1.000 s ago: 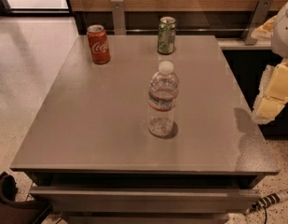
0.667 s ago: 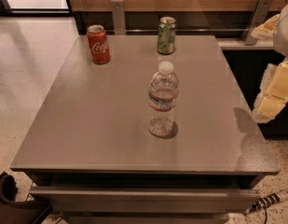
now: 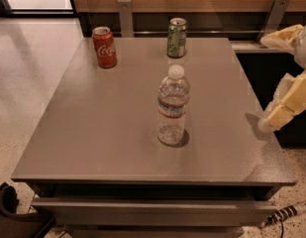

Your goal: Move water bottle near green can

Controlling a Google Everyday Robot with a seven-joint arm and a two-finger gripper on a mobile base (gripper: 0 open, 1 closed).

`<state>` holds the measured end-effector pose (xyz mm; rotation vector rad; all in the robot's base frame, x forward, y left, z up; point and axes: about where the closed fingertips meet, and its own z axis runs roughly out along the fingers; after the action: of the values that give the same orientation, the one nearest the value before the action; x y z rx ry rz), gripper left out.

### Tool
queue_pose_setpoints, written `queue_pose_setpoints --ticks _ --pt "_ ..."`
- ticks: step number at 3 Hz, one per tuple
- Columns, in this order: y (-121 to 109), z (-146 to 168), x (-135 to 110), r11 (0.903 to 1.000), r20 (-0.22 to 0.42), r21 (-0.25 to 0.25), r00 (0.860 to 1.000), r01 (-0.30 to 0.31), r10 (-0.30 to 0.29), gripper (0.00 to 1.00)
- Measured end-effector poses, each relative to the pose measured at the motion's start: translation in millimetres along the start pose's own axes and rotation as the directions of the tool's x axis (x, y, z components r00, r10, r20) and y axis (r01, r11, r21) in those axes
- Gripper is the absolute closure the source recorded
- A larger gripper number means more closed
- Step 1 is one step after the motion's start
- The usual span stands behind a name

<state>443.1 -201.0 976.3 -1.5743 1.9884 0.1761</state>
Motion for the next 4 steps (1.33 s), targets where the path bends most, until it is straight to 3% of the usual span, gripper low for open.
queue_pose_setpoints --ticks 1,2,3,4 --pt "3.1 15.7 -11.7 0.9998 0.180 -0.012 0.984 -0.015 0.017 0.00" --pt "2.5 35.8 -20.1 0.9993 0.338 -0.030 0.941 -0.022 0.031 0.00" --pt "3.4 62.8 -20.8 0.9962 0.472 -0.078 0.878 -0.040 0.072 0.00" --pt "6.1 74.4 -20.4 0.9927 0.534 -0.109 0.839 -0.051 0.102 0.00"
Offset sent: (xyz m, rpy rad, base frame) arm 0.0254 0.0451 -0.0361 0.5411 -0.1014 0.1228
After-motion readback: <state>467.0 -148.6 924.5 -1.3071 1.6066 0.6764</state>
